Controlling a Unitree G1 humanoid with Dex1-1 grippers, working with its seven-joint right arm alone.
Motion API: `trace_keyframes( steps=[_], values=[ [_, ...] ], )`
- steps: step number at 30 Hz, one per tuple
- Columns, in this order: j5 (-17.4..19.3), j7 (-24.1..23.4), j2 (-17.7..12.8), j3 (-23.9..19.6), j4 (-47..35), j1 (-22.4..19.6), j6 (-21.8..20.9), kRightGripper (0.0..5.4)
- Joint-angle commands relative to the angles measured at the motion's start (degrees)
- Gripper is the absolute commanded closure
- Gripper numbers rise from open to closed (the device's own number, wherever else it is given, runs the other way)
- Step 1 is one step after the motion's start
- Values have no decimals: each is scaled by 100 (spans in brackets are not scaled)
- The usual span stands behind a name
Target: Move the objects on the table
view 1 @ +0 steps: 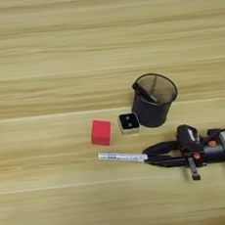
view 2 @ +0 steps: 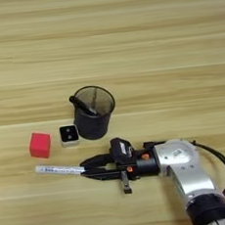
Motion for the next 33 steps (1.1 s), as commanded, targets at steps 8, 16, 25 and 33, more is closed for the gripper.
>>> trace_keyframes(
  steps=[8,16,25,33],
  values=[
    [230,-225,-166,-221,-588,-252,260,332],
    [665,-184,-182,-363,-1264,-199,650,241],
    [1347,-281,-312,-633,-2568,-157,1343,149],
    [1951,-540,-303,-1069,-3208,-352,1847,68]
  ],
)
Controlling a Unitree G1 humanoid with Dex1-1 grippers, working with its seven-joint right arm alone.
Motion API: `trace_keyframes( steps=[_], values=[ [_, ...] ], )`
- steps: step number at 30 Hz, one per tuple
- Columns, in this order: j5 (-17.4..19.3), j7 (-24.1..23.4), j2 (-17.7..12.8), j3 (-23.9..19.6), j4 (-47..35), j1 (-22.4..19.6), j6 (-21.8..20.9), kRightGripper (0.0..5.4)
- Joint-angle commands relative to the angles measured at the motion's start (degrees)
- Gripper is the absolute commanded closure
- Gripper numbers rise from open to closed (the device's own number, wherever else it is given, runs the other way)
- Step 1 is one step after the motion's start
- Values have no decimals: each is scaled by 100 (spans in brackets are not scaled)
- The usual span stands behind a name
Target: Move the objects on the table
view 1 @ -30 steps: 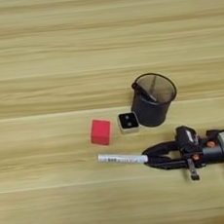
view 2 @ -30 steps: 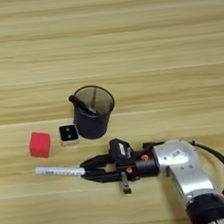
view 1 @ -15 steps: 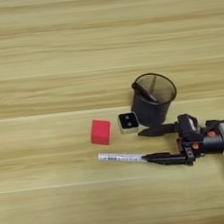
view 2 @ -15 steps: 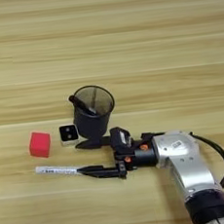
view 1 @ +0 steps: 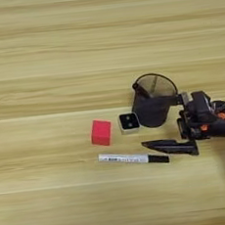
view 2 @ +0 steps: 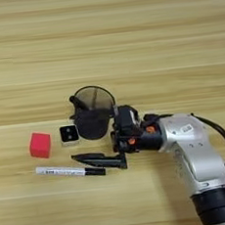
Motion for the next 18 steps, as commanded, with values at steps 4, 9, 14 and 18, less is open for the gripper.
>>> trace_keyframes(
  steps=[4,9,14,18],
  values=[
    [473,-780,-39,-603,-535,-715,247,16],
    [-330,-1464,61,-455,-407,-930,-75,2],
    [-1040,-1865,97,-285,33,-1021,-396,2],
    [-1347,-1997,65,-216,227,-1016,-587,2]
  ],
)
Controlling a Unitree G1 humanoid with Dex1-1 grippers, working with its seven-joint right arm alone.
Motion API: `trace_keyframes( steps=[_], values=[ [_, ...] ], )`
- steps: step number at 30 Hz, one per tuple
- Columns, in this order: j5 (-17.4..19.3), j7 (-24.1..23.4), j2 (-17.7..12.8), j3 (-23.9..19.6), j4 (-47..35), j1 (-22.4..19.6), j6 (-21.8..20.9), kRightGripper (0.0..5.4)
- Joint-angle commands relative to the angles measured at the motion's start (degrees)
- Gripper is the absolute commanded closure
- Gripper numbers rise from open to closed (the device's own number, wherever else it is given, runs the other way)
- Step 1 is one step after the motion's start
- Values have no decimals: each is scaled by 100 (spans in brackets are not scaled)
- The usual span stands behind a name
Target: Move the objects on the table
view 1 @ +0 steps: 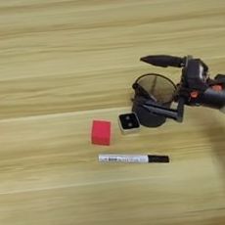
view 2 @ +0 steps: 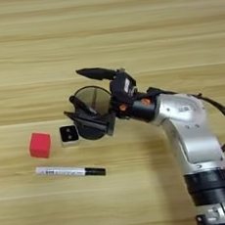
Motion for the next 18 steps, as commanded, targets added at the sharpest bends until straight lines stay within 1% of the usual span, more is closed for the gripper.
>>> trace_keyframes(
  steps=[1,5,6,10,11,12,13,16,18],
  values=[
    [-187,-295,-169,-63,-57,-391,-246,2],
    [-357,-398,-161,-41,114,-452,-338,2],
    [-394,-417,-156,-24,149,-460,-359,18],
    [-544,-461,-163,42,221,-454,-473,52],
    [-553,-475,-166,55,213,-457,-464,70],
    [-573,-490,-167,70,206,-461,-457,70],
    [-594,-506,-164,83,201,-463,-446,91],
    [-693,-582,-147,124,229,-465,-425,115],
    [-734,-638,-139,148,268,-472,-402,140]
  ],
)
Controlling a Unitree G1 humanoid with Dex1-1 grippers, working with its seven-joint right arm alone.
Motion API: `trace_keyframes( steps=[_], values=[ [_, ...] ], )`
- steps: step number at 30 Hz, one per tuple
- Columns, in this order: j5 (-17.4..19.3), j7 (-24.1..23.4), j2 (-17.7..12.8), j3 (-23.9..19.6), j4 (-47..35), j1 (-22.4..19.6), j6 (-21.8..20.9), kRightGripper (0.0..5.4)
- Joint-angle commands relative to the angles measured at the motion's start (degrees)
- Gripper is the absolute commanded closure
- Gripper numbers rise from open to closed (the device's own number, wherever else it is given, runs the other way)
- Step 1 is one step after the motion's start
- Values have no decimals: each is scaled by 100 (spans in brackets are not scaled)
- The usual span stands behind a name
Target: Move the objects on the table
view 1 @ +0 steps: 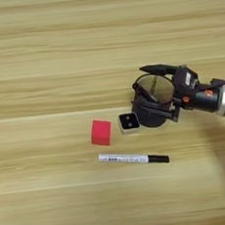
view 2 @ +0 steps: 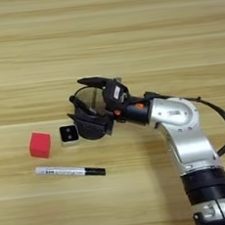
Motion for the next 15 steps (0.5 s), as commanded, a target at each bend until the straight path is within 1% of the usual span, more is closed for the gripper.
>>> trace_keyframes(
  steps=[1,7,8,11,15],
  values=[
    [-77,-290,-134,-47,-133,-402,-84,152],
    [-190,-390,-128,27,-47,-407,-93,236],
    [-199,-403,-124,34,-39,-412,-97,236],
    [-210,-432,-121,46,-19,-426,-112,289],
    [-192,-468,-115,46,33,-447,-151,342]
  ],
)
